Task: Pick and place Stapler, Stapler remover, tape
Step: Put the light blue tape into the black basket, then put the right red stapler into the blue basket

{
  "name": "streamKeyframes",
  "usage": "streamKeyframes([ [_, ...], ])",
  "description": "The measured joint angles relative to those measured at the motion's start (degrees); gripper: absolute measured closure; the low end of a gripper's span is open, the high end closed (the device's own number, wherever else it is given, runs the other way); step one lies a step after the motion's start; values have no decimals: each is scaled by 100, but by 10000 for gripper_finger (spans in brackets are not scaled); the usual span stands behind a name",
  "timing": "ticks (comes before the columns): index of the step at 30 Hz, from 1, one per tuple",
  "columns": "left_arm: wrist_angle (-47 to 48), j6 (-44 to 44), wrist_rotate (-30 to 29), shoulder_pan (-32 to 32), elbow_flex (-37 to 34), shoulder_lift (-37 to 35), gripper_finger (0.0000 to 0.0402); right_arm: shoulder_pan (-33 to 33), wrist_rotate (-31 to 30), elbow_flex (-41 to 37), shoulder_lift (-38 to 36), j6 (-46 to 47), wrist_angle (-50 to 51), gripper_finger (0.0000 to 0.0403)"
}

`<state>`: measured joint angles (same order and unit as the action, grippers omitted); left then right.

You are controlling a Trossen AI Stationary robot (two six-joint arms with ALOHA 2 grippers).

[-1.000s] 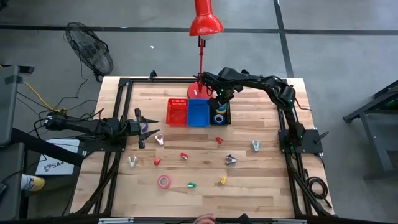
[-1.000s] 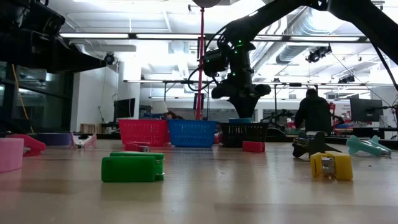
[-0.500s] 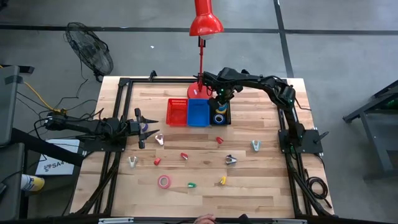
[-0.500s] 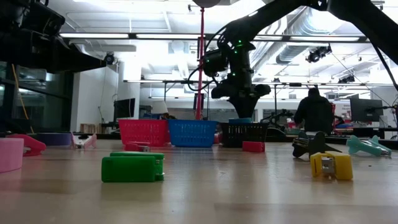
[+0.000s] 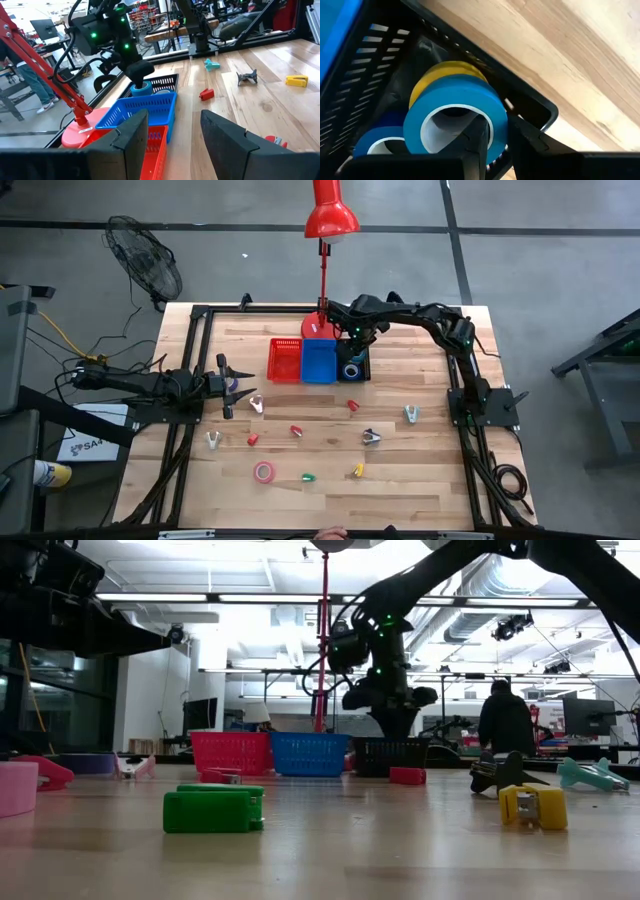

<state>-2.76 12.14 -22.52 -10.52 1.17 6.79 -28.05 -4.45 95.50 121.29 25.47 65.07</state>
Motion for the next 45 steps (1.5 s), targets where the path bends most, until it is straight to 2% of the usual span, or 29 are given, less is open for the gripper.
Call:
streamKeyframes([
  [14,-2,0,-1,2,0,-1,222,-9,195,0,-17,2,-411,355],
  [25,-2,1,0,2,0,-1,222,-9,98,0,-23,55,-425,335],
  [29,-2,1,-1,2,0,-1,222,-9,169,0,-23,12,-433,315],
  [36,-2,0,-2,0,0,0,222,-5,182,0,-68,2,-471,253],
  [45,-2,2,-2,0,0,-2,222,8,167,0,-559,238,-271,199],
])
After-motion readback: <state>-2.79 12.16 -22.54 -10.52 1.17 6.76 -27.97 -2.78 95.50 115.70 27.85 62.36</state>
